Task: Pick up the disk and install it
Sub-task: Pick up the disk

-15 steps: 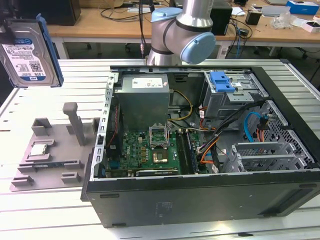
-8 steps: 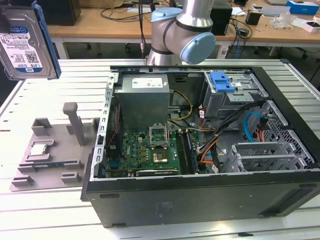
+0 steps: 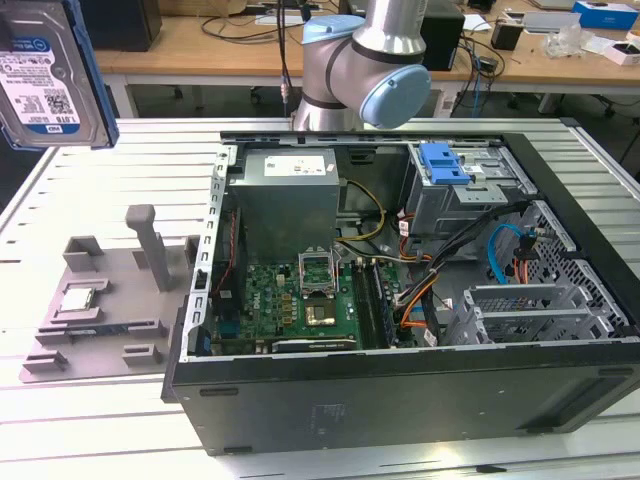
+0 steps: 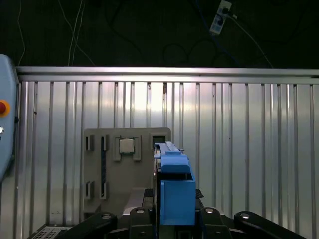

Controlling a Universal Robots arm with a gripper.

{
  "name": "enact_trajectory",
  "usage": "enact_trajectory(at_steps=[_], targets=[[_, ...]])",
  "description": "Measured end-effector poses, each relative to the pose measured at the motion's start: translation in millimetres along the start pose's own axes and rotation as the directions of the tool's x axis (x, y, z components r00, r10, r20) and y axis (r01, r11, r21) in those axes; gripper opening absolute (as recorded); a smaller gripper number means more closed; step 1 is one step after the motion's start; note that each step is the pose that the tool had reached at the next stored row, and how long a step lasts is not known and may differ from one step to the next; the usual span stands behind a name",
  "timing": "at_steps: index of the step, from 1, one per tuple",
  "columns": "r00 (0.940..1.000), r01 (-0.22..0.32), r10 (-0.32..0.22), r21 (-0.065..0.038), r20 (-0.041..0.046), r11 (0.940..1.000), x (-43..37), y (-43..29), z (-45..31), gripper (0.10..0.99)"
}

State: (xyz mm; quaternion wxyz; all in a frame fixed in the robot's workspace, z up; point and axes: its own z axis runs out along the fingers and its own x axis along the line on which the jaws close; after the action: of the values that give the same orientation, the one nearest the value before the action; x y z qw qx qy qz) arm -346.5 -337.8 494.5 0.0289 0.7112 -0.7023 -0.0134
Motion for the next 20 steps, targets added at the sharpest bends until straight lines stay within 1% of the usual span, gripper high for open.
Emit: enact_trajectory(at_steps=[2,4,8,11,14,20], targets=[[1.0000,0.000,0.000,0.000,-0.0015,1.0000,-0.6,0.4,-9.1,0.365],[1.0000,0.000,0.000,0.000,-0.0025,1.0000,-1.0,0.7,-15.0,0.365],[1.0000,0.000,0.000,0.000,-0.0034,1.0000,-1.5,1.1,-22.5,0.365],[1.0000,0.000,0.000,0.000,-0.0039,1.0000,-2.0,1.6,-31.2,0.365],[1.0000,0.000,0.000,0.000,-0.0039,1.0000,-1.9,1.9,-36.4,0.365],[1.0000,0.000,0.000,0.000,-0.0038,1.0000,-1.9,1.9,-36.8,0.365]])
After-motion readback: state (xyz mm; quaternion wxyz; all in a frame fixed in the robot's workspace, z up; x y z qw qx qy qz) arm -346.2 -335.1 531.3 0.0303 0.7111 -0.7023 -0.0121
